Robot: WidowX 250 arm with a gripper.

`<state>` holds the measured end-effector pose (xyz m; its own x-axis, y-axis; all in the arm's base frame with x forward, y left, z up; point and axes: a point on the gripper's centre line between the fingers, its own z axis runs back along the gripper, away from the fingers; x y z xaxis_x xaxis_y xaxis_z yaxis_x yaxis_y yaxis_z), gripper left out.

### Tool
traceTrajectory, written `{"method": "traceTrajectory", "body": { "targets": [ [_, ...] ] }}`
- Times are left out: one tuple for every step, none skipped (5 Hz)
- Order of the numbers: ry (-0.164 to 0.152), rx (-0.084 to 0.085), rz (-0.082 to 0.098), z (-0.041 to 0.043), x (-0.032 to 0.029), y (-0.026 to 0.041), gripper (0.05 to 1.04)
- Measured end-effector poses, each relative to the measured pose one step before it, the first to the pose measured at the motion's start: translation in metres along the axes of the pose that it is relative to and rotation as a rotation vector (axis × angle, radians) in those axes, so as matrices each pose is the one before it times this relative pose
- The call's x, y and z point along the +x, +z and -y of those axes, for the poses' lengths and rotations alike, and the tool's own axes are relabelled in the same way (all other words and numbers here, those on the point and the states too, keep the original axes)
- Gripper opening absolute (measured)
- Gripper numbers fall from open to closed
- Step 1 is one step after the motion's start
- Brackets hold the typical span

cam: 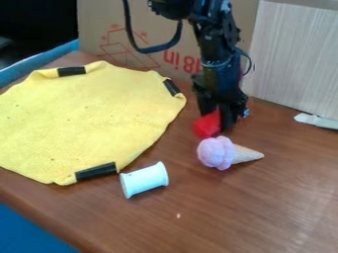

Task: Put the red rectangle on the top right of the cloth

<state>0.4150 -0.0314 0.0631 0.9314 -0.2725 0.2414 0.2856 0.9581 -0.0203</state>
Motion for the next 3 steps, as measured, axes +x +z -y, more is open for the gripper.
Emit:
{"method": "traceTrajectory", "body": {
  "targets": [
    [0.0691,-0.0334,0.0002,-0.01895,-0.00192,0.00806,0.555],
    [0.1211,-0.0419,0.0251,-0.03184,0.00177,0.01807,0.555],
    [0.0816,-0.0587,0.0157,-0.01724,0.00412,0.01954,0.555]
  ]
}}
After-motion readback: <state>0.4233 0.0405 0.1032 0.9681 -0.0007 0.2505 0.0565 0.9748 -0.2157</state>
